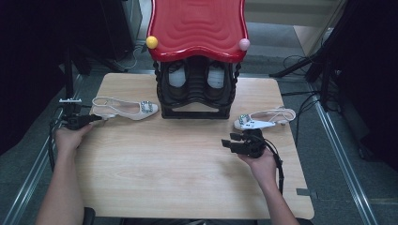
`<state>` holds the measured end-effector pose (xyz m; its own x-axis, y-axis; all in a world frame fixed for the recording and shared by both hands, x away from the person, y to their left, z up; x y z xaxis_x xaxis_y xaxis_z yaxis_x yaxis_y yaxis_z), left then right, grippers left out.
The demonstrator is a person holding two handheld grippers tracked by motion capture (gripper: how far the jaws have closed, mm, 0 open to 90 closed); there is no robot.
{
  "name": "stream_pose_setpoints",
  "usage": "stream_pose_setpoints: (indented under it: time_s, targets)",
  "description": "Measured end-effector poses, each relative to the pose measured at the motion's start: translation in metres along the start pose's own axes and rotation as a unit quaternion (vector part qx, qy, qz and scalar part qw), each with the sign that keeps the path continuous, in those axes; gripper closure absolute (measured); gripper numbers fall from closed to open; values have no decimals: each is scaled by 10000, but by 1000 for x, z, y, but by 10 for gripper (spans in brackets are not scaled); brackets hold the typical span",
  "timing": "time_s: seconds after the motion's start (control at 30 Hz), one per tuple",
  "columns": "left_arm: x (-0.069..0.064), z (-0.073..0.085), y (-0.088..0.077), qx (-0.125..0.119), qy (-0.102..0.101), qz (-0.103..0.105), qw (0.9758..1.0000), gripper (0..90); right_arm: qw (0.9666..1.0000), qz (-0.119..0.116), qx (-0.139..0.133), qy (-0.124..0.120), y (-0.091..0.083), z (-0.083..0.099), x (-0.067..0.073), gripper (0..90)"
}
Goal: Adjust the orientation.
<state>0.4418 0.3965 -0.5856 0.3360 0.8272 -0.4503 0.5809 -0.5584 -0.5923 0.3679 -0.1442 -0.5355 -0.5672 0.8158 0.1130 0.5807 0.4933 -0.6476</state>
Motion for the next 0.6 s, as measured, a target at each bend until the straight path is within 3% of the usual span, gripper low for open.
stream_pose_setpoints:
  time_s: [0.13,0.33,0.6]
  targets:
    - [1,-2,6,52,4,-30,10000,899,9999,87,-11,89,-7,5,-5,498]
    - [1,0,4,46,12,119,9999,899,9997,163,-58,169,-13,8,-11,498]
    - [-10,10,1,158,136,194,9996,899,9999,94,-88,94,-8,2,-9,498]
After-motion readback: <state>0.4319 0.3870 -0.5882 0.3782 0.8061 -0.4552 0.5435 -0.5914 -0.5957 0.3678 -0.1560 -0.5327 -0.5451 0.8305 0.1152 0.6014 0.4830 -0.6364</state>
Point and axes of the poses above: each handheld gripper's, and its own axes: y roughly forward along the jaws, z roughly out of its underside, x roughly to its left, the point moved 7 cm from there along y, roughly forward along the jaws, and after that the axes turned 11 degrees about z, right-handed, at the moved point
